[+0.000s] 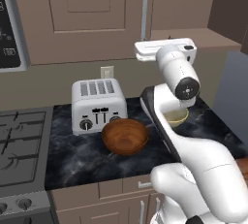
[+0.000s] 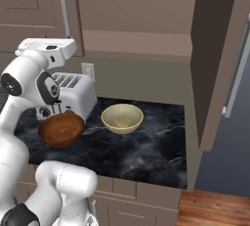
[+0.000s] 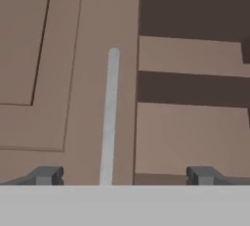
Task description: Open the cabinet. Pick the bowls from the counter and place them in the cabinet. Then close the cabinet.
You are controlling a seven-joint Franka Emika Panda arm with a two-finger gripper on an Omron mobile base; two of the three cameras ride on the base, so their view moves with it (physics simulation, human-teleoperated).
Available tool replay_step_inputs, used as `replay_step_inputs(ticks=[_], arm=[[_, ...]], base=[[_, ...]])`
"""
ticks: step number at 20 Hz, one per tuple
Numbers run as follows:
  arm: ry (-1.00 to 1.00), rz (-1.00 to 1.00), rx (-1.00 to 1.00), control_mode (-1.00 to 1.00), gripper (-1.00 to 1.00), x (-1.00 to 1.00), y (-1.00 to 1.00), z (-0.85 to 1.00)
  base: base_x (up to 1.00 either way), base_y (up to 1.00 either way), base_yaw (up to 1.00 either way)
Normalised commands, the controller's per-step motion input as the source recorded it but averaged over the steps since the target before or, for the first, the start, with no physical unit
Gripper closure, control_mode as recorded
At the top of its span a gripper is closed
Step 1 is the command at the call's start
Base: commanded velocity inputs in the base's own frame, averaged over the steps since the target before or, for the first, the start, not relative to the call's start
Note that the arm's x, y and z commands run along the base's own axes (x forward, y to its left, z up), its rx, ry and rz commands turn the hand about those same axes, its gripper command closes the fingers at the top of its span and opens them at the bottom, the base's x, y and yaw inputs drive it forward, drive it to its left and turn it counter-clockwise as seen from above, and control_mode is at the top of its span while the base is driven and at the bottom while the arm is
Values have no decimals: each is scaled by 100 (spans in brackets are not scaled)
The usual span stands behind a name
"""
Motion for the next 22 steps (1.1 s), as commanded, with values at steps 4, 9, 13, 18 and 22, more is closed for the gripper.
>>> replay_step_inputs(ticks=[4, 9, 13, 18, 22], arm=[[0, 4, 0, -100, -100, 53, 4, 0], [-2, 0, -1, -100, -100, 49, 8, 0], [-8, 0, -3, -100, -100, 36, 10, 0], [-10, 0, -4, -100, -100, 27, 8, 0], [-8, 0, -1, -100, -100, 25, 0, 0]], base=[[0, 0, 0], [0, 0, 0], [0, 0, 0], [0, 0, 0], [0, 0, 0]])
